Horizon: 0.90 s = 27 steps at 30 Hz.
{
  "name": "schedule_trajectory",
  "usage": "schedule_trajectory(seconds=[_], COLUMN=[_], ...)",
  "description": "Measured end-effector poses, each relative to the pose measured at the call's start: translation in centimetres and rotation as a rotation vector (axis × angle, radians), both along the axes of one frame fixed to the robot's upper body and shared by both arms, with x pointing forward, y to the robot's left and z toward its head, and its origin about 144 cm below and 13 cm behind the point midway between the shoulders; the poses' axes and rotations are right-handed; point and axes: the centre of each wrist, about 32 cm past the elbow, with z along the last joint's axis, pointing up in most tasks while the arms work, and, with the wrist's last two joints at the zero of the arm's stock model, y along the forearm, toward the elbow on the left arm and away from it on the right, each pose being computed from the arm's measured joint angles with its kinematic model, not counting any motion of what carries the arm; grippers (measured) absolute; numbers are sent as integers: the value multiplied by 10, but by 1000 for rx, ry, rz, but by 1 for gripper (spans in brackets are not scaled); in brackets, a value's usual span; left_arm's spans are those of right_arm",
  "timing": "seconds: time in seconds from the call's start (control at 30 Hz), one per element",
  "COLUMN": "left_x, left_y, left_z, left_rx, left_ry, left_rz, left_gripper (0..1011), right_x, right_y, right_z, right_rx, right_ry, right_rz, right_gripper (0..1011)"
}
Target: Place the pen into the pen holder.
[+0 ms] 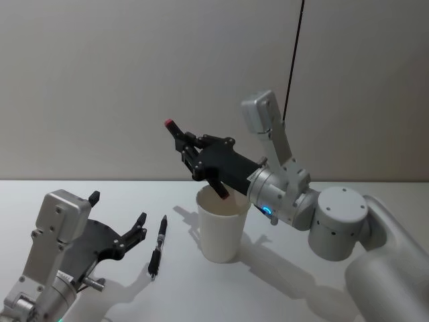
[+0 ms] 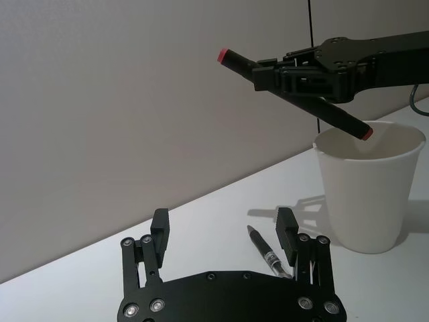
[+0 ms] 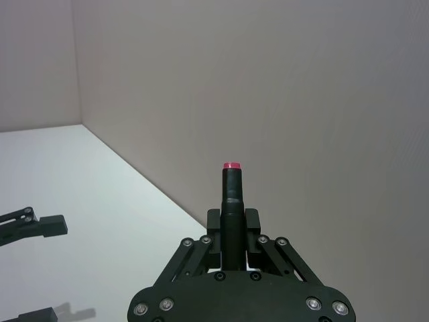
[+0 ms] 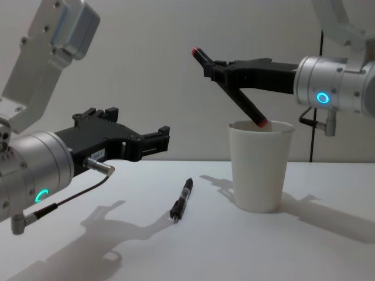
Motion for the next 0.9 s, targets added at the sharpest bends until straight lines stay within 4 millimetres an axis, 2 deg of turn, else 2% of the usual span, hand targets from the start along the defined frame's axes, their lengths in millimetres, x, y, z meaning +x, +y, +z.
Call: schedule_trajectory(seconds=[0.9], left_x=[0], left_y=[0], left_z=[0], left_rx=[0], left_ry=[0], left_rz=[0], left_gripper=[1002], right_x=[-5], right_y=[-10], right_z=[-10], right_rx=[-30], right_ry=[48], right_rz=[-8], right_gripper=[207])
